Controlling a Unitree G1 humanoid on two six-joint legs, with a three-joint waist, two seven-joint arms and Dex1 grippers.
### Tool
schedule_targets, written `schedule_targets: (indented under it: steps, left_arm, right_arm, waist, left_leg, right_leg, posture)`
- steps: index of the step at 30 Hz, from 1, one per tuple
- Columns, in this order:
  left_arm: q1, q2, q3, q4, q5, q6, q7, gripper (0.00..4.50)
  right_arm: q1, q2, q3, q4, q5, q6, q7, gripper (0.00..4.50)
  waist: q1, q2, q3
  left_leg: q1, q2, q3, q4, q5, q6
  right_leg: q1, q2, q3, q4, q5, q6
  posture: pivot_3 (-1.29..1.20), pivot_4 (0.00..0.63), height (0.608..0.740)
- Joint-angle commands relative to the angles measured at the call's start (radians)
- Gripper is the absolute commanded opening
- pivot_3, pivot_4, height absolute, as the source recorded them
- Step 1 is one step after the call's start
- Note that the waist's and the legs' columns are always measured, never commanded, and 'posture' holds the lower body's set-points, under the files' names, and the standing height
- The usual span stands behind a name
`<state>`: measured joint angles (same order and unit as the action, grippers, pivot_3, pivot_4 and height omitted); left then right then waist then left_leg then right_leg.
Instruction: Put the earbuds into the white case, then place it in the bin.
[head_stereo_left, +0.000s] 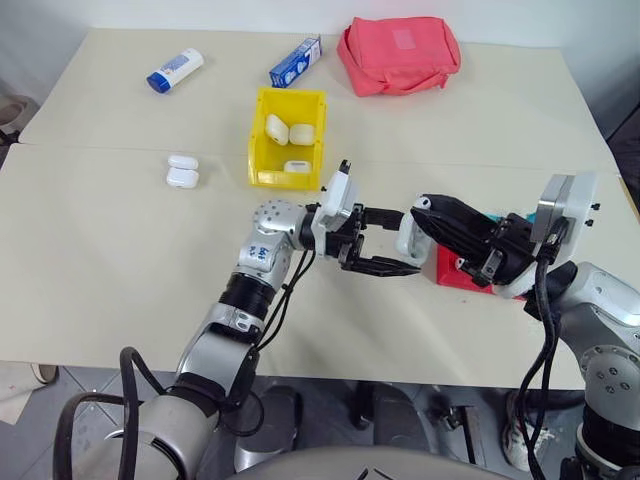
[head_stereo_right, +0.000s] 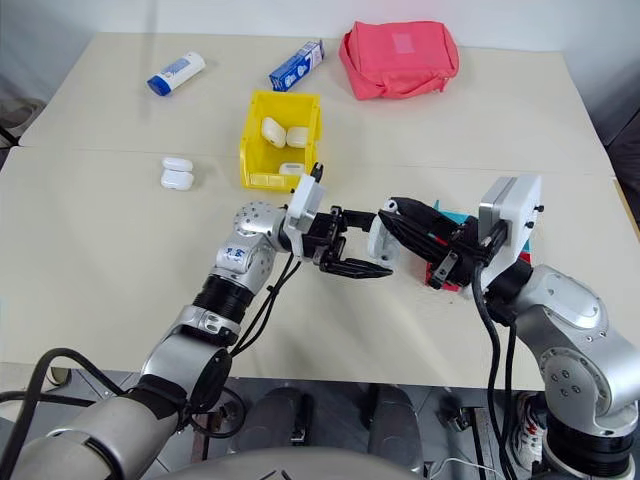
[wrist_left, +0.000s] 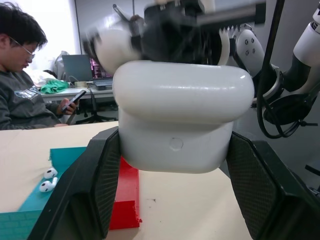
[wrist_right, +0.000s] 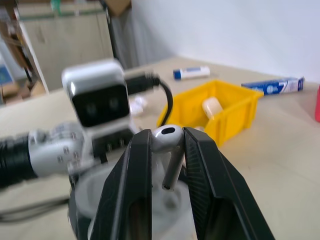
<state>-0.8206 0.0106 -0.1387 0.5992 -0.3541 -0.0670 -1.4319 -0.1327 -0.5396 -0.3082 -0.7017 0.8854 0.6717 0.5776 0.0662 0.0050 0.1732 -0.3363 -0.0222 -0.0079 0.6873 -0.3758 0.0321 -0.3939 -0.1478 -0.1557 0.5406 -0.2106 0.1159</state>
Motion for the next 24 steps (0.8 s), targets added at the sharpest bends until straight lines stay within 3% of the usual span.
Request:
schedule_targets:
  steps: [1,12,24]
  left_arm:
    - [-0.037,-0.013,0.006,0.007,-0.005,-0.022,-0.001,2.8]
    - [-0.104,-0.023,0.034,0.127,0.003,-0.088,0.012,2.8]
    - [-0.142,-0.04,0.057,0.177,0.0,-0.123,0.004,2.8]
  right_arm:
    - [-0.006,0.013,-0.013,-0.019,0.08,0.0,-0.048,0.6]
    - [0.033,-0.005,-0.004,-0.027,0.24,0.037,-0.165,0.6]
    - [0.037,0.007,0.014,0.022,0.265,0.021,-0.215,0.6]
  waist:
    - [0.0,0.0,0.0]
    - [0.002,0.0,0.0]
    - [0.001,0.0,0.0]
  left_leg:
    - [0.0,0.0,0.0,0.0,0.0,0.0]
    - [0.0,0.0,0.001,0.0,-0.001,0.002]
    - [-0.001,0.0,0.002,0.0,-0.002,0.004]
  right_leg:
    - [0.0,0.0,0.0,0.0,0.0,0.0]
    - [0.0,0.0,0.0,-0.001,0.0,0.0]
    - [-0.001,0.0,0.001,-0.001,0.0,0.0]
  posture:
    - [0.0,0.15,0.74]
    - [0.0,0.15,0.74]
    - [0.0,0.15,0.74]
